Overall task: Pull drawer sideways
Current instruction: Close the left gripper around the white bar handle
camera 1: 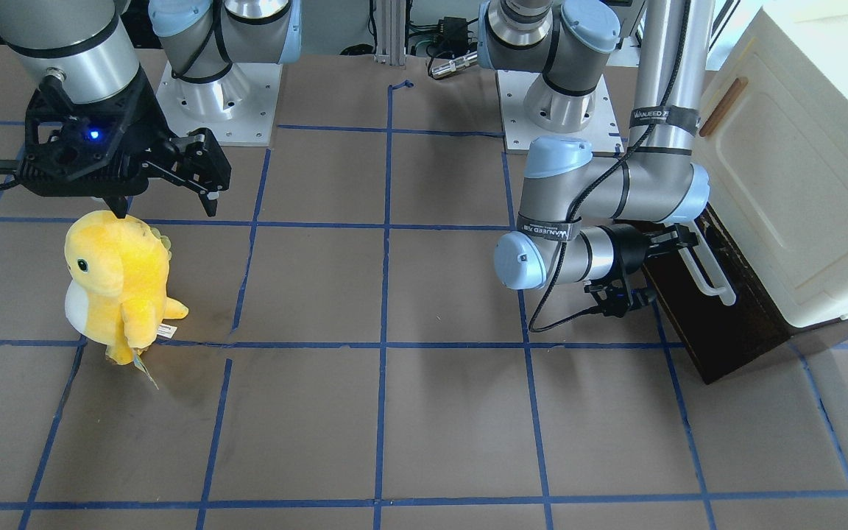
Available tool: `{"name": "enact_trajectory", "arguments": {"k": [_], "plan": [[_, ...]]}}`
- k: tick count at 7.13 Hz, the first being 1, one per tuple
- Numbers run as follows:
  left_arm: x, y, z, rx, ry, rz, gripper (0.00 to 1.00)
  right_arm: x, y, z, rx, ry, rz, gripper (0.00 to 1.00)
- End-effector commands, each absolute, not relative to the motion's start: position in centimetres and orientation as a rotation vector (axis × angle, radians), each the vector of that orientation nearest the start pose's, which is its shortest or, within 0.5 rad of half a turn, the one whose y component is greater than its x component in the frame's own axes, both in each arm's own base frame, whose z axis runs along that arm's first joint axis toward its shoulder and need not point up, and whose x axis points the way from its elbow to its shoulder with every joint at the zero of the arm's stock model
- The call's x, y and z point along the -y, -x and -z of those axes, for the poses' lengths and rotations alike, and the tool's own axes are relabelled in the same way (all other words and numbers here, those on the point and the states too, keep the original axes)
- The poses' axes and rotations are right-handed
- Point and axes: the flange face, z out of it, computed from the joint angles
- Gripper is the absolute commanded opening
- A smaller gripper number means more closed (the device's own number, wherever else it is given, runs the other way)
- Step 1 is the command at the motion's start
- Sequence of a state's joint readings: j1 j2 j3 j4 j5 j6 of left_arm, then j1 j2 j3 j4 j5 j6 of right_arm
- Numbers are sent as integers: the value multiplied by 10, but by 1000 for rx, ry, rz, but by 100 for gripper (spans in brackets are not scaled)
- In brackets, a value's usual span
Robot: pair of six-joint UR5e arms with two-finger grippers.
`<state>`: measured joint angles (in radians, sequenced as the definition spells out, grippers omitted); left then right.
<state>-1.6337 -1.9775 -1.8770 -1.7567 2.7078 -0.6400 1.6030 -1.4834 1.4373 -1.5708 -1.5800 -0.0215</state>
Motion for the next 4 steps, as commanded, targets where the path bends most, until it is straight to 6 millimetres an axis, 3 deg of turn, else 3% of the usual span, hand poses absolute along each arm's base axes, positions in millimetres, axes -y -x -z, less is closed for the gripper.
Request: {"name": "enact_trajectory", "arguments": {"k": [1,4], "plan": [[490,74,-194,-1856,-18,-412,19,529,-149,-509,-3149,84,73,100],[489,75,-194,-1847,-40,-439,16,529,-149,-509,-3149,84,73,100]]}}
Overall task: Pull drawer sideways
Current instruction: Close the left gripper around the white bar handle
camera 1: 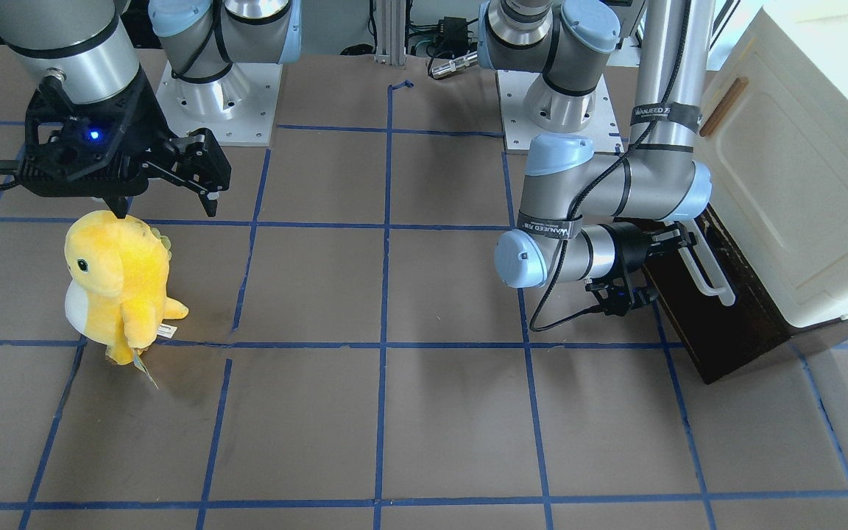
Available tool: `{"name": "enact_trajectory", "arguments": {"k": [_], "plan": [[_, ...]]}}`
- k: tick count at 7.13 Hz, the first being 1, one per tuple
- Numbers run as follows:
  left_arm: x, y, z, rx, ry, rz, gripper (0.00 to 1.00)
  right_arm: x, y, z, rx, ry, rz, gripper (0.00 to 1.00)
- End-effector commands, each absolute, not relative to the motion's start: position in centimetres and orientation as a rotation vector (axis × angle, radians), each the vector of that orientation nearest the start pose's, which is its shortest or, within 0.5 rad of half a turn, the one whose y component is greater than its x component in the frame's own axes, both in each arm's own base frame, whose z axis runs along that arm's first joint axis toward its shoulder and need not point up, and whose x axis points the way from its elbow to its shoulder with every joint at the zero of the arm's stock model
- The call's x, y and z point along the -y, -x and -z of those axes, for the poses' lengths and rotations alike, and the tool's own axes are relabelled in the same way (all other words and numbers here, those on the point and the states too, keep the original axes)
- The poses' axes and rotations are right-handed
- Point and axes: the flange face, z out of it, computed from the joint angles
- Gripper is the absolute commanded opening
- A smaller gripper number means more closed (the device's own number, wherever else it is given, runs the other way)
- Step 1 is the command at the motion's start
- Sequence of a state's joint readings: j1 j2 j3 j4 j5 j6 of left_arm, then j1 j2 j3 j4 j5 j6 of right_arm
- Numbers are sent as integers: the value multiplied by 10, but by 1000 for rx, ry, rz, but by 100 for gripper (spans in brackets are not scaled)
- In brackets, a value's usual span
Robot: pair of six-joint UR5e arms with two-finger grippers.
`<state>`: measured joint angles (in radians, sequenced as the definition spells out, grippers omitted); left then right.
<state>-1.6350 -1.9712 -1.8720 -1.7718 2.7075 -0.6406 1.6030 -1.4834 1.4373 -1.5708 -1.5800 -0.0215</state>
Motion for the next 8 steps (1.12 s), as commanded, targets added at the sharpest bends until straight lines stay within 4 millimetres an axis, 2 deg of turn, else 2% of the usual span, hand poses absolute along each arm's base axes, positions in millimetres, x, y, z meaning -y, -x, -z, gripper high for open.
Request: {"name": "enact_trajectory", "arguments": {"k": [1,2,8], "plan": [[488,75,-195,-1847,-40,-440,15,529,-149,-509,-3149,84,73,100],[488,75,-190,-1844,-48,-448,16,529,-149,-509,-3149,84,73,100],[492,79,-194,-1848,-44,-432,8,529,-149,-509,-3149,84,73,100]]}}
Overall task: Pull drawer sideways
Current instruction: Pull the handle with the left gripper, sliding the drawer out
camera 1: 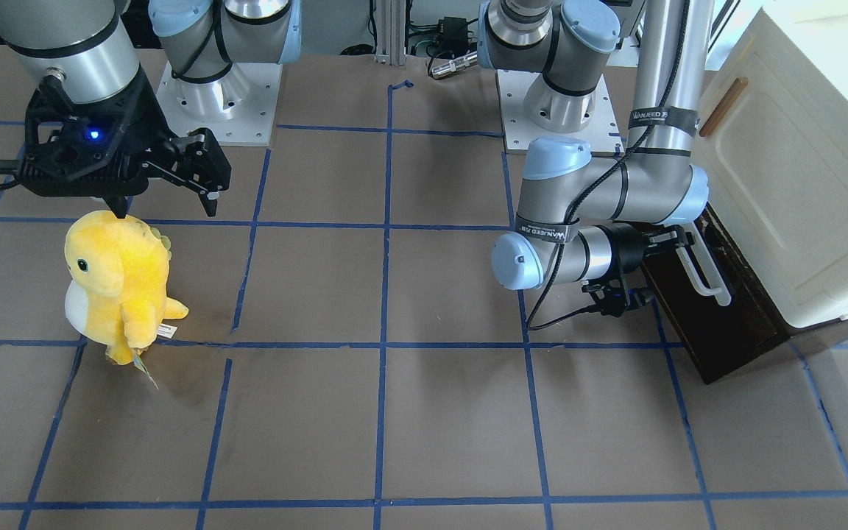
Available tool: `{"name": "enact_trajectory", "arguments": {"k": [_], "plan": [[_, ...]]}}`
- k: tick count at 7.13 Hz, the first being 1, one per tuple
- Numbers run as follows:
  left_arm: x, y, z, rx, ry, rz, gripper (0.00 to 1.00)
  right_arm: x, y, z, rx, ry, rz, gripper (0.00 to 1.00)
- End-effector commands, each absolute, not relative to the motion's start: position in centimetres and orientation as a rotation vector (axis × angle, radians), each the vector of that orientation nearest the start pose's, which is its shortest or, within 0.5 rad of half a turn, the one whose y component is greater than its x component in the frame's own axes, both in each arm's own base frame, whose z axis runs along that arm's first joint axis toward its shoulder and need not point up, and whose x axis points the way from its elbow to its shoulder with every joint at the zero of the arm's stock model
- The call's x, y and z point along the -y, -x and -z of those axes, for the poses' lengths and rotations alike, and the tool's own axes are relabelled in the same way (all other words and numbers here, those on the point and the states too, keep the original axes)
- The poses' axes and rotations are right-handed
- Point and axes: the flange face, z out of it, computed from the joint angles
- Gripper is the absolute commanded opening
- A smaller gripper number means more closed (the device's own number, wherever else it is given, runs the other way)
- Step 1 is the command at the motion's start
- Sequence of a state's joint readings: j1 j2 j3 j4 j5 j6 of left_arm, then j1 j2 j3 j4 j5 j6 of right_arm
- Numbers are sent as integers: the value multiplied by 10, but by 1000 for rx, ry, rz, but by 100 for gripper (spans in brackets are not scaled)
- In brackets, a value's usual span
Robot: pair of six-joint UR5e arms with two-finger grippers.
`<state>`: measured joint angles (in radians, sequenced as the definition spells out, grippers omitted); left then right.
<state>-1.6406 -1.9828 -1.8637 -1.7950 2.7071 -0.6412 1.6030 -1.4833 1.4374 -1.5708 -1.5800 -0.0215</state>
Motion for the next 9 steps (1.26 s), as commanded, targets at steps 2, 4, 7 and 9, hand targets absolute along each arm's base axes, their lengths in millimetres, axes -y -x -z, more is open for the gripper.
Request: {"name": "enact_trajectory", "arguments": {"k": [2,4,7,9], "plan": [[491,89,-193,-1847,-63,-419,1,529,-149,-509,-3149,84,73,100],[491,99,-195,-1847,-78,-400,0,529,-149,-509,-3149,84,73,100],[489,111,-198,-1846,-95,-379,0,529,-149,-509,-3149,84,73,100],[488,117,-198,-1845,-107,-370,0,529,-149,-509,-3149,84,73,100]]}}
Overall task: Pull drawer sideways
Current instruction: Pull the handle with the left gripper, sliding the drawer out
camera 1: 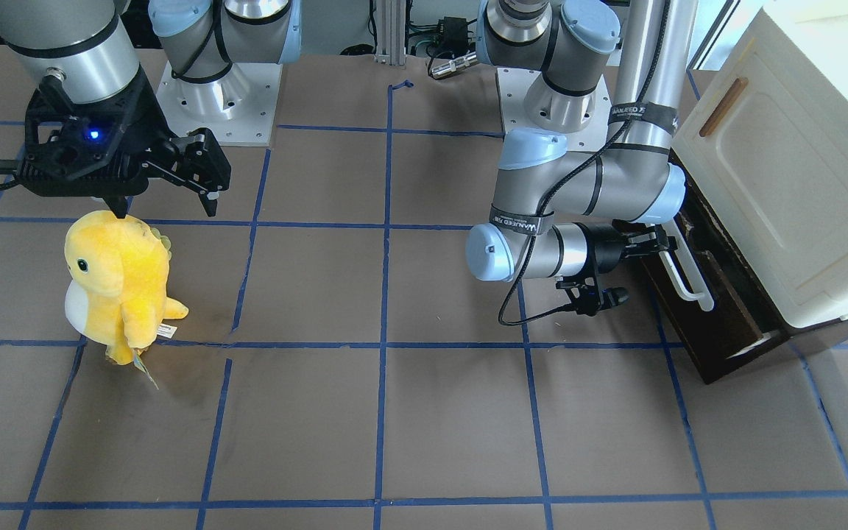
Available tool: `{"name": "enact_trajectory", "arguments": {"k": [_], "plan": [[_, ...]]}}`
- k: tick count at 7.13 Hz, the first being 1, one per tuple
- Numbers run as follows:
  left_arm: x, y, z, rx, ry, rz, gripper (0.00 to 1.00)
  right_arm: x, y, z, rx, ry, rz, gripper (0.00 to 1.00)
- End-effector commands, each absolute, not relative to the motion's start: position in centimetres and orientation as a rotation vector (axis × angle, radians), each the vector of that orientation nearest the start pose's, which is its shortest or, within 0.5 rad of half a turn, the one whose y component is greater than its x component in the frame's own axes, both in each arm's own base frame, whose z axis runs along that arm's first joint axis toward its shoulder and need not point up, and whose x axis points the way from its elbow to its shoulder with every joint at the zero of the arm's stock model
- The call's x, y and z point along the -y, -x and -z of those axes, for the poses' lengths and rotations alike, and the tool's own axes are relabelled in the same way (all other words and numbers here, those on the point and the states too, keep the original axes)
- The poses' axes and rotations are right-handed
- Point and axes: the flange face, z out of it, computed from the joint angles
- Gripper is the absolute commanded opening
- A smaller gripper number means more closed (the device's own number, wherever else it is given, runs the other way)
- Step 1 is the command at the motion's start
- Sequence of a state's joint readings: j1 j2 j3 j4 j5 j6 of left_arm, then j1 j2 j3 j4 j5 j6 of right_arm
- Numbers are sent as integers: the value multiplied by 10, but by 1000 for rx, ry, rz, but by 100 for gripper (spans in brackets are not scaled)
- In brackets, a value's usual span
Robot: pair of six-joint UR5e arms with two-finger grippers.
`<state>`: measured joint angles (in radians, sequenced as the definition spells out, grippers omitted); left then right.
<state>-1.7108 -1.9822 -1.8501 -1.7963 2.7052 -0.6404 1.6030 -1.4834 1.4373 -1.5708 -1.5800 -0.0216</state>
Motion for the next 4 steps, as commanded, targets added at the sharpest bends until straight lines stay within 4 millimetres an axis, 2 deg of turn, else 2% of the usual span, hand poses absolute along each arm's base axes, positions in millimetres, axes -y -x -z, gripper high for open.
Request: {"name": "enact_trajectory", "arguments": {"k": [1,4], "plan": [[488,118,-199,-1844,-110,-363,0,529,-149,-509,-3149,84,73,100],[489,121,-197,-1847,-112,-367,0,529,-149,-509,-3149,87,73,100]]}}
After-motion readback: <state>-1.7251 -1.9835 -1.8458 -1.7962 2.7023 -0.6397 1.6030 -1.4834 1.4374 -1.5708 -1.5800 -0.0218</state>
